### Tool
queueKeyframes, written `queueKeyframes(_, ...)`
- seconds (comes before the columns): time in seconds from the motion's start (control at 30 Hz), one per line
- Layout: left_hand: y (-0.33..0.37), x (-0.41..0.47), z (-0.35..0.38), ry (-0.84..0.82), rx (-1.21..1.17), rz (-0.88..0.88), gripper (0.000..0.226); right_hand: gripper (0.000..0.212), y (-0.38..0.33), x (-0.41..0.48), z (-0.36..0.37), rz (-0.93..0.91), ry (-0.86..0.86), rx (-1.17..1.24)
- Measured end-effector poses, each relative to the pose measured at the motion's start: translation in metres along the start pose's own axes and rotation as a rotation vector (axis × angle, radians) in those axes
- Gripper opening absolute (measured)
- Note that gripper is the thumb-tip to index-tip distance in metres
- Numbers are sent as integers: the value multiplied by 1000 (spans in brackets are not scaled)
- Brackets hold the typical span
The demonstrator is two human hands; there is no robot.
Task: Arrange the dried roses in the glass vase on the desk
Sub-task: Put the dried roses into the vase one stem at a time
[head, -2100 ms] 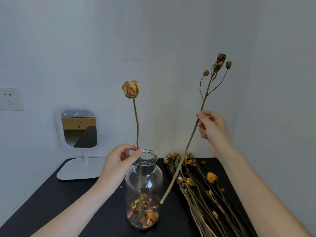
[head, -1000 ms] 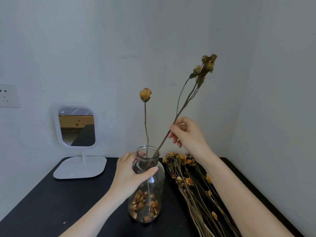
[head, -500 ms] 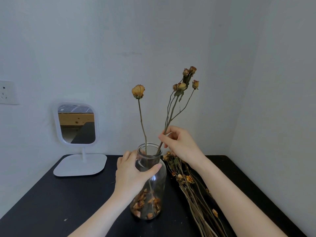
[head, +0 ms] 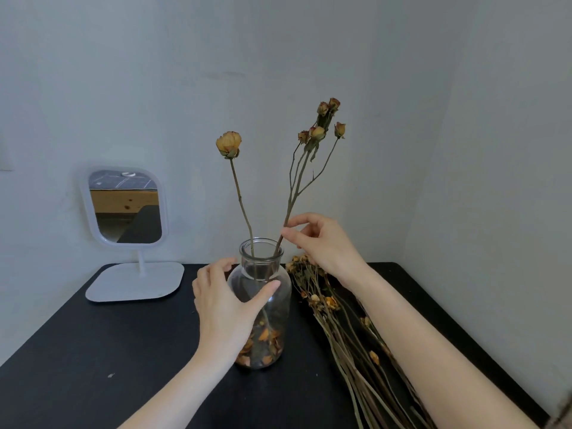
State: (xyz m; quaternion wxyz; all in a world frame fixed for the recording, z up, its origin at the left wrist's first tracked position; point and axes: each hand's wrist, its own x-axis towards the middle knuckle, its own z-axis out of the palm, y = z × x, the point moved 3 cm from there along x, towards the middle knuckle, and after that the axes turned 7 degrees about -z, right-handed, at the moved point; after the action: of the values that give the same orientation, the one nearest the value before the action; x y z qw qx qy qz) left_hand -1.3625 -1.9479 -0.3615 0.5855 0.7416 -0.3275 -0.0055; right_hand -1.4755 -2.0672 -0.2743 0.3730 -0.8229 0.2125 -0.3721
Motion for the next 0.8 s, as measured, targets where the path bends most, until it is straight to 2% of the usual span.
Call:
queueKeyframes(0.1,1,-24,-17,59,4,250,45,11,6,-7,-17,24,17,-10)
queueKeyframes(0.2,0,-58,-7,-182,35,397,24,4,34,-23,-40,137,60,-40)
queueKeyframes(0.27,-1,-79,12,-379,91,409,19,7,60,-38,-56,247,96,-101)
queueKeyframes(0.37,1,-88,46,-518,159,325,21,17,96,-59,-78,391,87,-218)
queueKeyframes(0.53,-1,-71,105,-536,140,62,24,7,134,-90,-98,527,-79,-392)
queueKeyframes(0.67,-15,-53,130,-476,125,-144,30,5,146,-99,-95,551,-162,-400)
queueKeyframes(0.8,-26,-43,143,-464,199,-295,33,11,148,-91,-79,488,-215,-401)
